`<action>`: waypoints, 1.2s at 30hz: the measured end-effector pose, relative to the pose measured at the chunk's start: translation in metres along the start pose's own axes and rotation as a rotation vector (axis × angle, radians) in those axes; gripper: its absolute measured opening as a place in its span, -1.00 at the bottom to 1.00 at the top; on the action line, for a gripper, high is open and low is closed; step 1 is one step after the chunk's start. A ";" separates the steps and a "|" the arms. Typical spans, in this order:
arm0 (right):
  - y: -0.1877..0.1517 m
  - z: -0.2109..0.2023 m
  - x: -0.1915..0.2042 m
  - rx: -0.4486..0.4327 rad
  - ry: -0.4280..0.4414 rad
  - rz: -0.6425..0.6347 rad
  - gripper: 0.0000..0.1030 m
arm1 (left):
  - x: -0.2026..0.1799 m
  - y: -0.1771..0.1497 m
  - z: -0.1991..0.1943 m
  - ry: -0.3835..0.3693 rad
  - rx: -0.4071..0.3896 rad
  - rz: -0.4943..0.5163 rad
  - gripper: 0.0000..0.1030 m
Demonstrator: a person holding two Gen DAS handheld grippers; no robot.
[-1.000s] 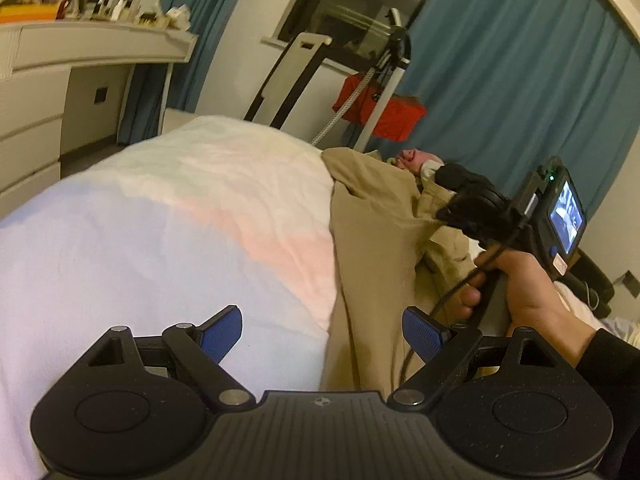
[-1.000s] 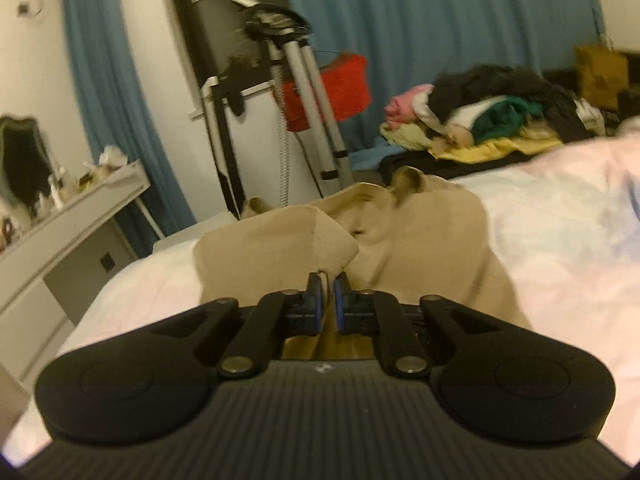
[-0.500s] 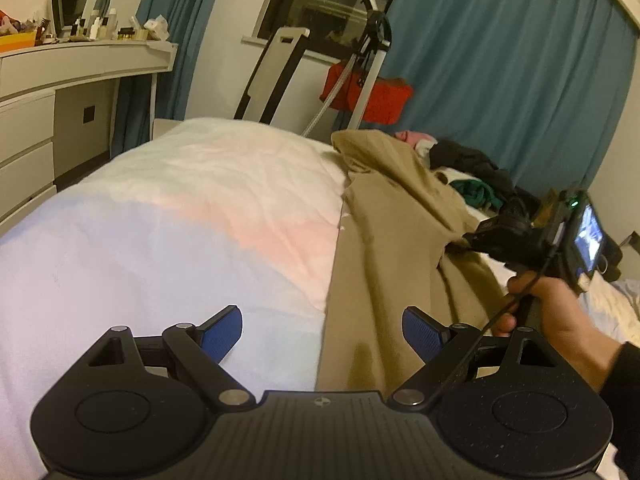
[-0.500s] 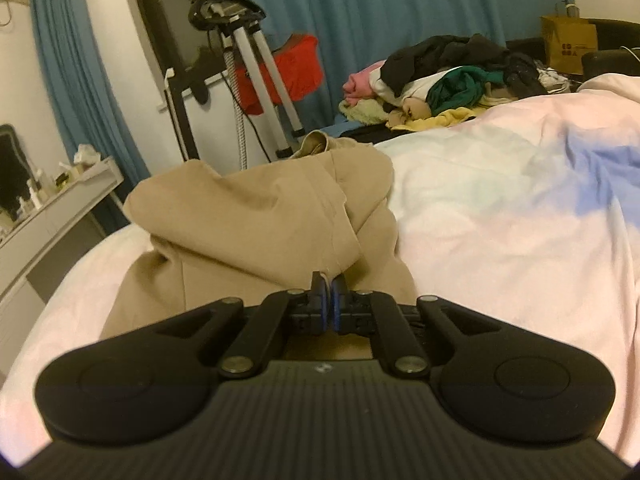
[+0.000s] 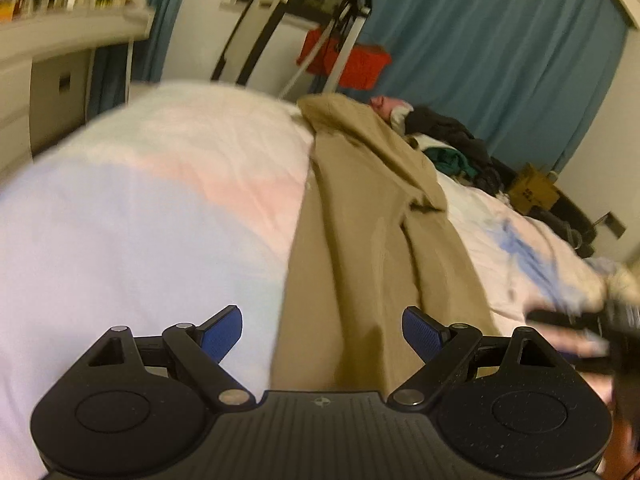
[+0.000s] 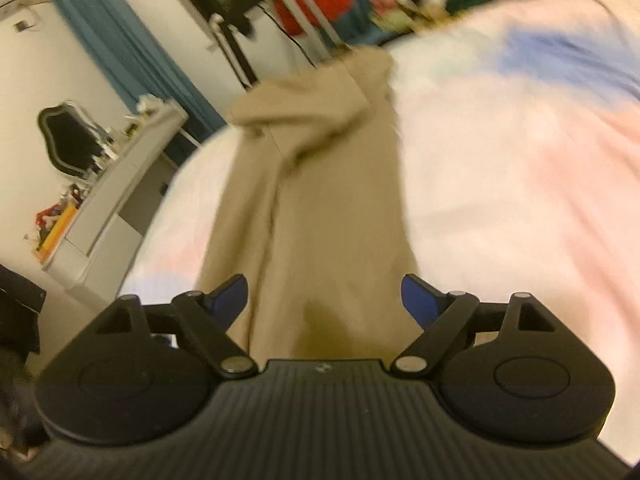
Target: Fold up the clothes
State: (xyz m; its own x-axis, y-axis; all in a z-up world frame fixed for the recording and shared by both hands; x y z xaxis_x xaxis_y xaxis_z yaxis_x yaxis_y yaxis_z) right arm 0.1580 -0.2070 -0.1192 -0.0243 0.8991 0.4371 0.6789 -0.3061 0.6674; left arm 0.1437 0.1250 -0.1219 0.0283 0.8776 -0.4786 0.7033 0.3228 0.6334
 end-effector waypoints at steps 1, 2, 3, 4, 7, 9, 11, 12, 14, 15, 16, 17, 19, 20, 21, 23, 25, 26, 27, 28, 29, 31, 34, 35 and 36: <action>-0.013 -0.014 -0.004 0.019 -0.007 0.030 0.66 | 0.002 -0.004 -0.005 0.003 0.017 -0.021 0.72; -0.023 -0.025 -0.009 0.024 0.000 0.079 0.66 | 0.004 -0.008 -0.010 0.010 0.034 -0.038 0.72; -0.034 -0.037 -0.015 0.029 0.008 0.129 0.68 | 0.007 -0.012 -0.016 0.019 0.048 -0.053 0.73; -0.043 -0.045 -0.021 0.030 0.026 0.186 0.68 | 0.010 -0.016 -0.021 0.035 0.055 -0.065 0.73; -0.072 -0.053 -0.035 0.078 0.081 0.327 0.69 | 0.022 -0.024 -0.028 0.101 0.091 -0.122 0.73; -0.091 -0.050 -0.041 0.140 0.110 0.418 0.68 | 0.030 -0.029 -0.027 0.115 0.122 -0.170 0.71; -0.097 -0.046 -0.042 0.164 0.131 0.456 0.68 | 0.034 -0.033 -0.025 0.108 0.152 -0.213 0.70; -0.100 -0.043 -0.042 0.175 0.142 0.474 0.68 | 0.033 -0.035 -0.025 0.087 0.169 -0.222 0.65; -0.103 -0.040 -0.036 0.199 0.164 0.469 0.68 | 0.030 -0.043 -0.025 0.030 0.233 -0.254 0.44; -0.105 -0.039 -0.034 0.213 0.185 0.471 0.67 | 0.029 -0.048 -0.024 0.006 0.271 -0.271 0.27; -0.108 -0.039 -0.032 0.227 0.206 0.473 0.67 | 0.029 -0.053 -0.025 0.006 0.300 -0.283 0.19; -0.111 -0.038 -0.029 0.240 0.227 0.476 0.67 | 0.031 -0.058 -0.026 0.021 0.314 -0.290 0.02; -0.116 -0.038 -0.029 0.254 0.239 0.491 0.51 | 0.035 -0.063 -0.028 0.037 0.330 -0.324 -0.07; -0.118 -0.037 -0.031 0.253 0.228 0.504 0.45 | 0.039 -0.065 -0.029 0.041 0.335 -0.347 -0.13; -0.120 -0.037 -0.033 0.254 0.219 0.521 0.36 | 0.042 -0.066 -0.030 0.045 0.339 -0.370 -0.12; -0.121 -0.036 -0.035 0.257 0.208 0.529 0.32 | 0.047 -0.069 -0.031 0.051 0.350 -0.413 -0.10; -0.120 -0.035 -0.031 0.263 0.200 0.494 0.31 | 0.046 -0.071 -0.031 0.047 0.367 -0.423 0.01; -0.119 -0.035 -0.028 0.266 0.196 0.468 0.31 | 0.045 -0.072 -0.031 0.046 0.376 -0.422 0.04; -0.119 -0.035 -0.025 0.269 0.193 0.446 0.32 | 0.043 -0.074 -0.033 0.048 0.388 -0.413 0.08; -0.120 -0.036 -0.025 0.271 0.196 0.437 0.32 | 0.041 -0.075 -0.034 0.049 0.401 -0.404 0.12; -0.121 -0.038 -0.026 0.274 0.199 0.428 0.31 | 0.040 -0.077 -0.036 0.054 0.411 -0.395 0.12; -0.121 -0.042 -0.029 0.262 0.189 0.447 0.10 | 0.038 -0.080 -0.041 0.078 0.419 -0.376 0.11; -0.124 -0.050 -0.036 0.230 0.185 0.502 0.01 | 0.040 -0.081 -0.049 0.099 0.400 -0.369 0.12; -0.124 -0.051 -0.036 0.223 0.191 0.511 0.01 | 0.041 -0.081 -0.048 0.098 0.401 -0.378 0.12; -0.124 -0.050 -0.035 0.222 0.190 0.506 0.01 | 0.042 -0.082 -0.046 0.098 0.403 -0.390 0.13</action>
State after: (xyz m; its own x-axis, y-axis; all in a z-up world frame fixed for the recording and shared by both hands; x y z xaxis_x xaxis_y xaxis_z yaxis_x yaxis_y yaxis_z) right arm 0.0384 -0.2158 -0.1872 0.2263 0.5797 0.7828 0.7775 -0.5916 0.2134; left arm 0.0542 0.1518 -0.1659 -0.3409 0.7555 -0.5594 0.8644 0.4859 0.1295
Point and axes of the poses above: each gripper's, at about its wrist camera, not at the fingertips, and z roughly the way its jaws point, x to its left, y to its top, the point moved 5 cm from there along z, roughly the way its jaws point, and after that the axes turned 9 degrees about -z, right-handed, at the moved point
